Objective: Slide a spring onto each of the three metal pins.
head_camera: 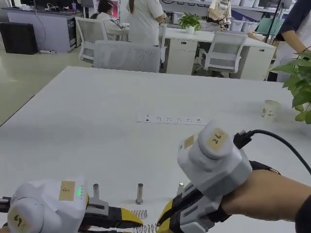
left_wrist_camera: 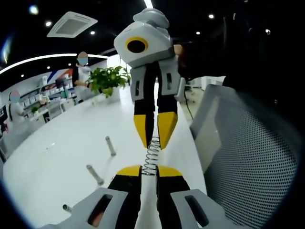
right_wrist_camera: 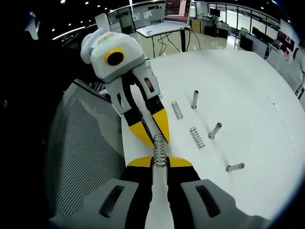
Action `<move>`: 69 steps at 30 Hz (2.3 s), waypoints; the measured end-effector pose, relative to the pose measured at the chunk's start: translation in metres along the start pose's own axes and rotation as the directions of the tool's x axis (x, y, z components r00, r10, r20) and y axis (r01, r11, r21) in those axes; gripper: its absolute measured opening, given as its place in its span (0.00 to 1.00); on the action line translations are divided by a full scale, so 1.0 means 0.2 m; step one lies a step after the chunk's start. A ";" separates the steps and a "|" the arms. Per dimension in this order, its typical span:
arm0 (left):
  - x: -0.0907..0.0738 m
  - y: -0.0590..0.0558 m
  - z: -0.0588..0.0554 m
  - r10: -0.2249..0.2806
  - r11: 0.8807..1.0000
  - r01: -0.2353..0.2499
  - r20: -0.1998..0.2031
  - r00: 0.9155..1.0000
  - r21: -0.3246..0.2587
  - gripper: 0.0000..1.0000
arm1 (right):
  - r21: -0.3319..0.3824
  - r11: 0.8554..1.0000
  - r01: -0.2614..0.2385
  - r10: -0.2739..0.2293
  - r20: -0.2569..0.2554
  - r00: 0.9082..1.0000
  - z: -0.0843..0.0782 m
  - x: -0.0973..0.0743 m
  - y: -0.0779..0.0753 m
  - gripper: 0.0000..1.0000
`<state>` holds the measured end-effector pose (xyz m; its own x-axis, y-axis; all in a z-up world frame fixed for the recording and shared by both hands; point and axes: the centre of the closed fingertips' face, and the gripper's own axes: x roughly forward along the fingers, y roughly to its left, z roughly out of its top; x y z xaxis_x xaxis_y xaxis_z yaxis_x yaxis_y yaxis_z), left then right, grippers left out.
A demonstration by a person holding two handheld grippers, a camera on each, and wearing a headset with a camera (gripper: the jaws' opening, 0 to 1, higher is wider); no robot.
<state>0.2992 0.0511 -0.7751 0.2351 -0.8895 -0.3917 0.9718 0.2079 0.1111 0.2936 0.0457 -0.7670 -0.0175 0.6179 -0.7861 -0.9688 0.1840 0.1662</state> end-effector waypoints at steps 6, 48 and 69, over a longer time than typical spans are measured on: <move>0.00 0.01 0.01 0.014 1.000 -0.014 0.003 1.000 -0.012 0.03 | -0.015 1.000 0.020 -0.020 0.011 1.000 0.01 0.00 -0.01 0.08; 0.03 0.00 0.05 0.022 0.998 -0.021 0.025 0.999 -0.066 0.02 | -0.207 0.976 0.059 -0.064 -0.016 0.998 0.12 0.01 0.03 0.08; 0.04 -0.02 0.06 0.004 0.998 0.000 0.048 0.999 -0.069 0.03 | -0.200 0.980 0.020 -0.041 -0.098 0.994 0.07 0.03 0.03 0.08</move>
<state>0.2975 0.0372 -0.7672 0.2377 -0.9072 -0.3472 0.9706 0.2360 0.0477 0.2914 0.0601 -0.7622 -0.0023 0.5321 -0.8467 -0.9988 0.0402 0.0279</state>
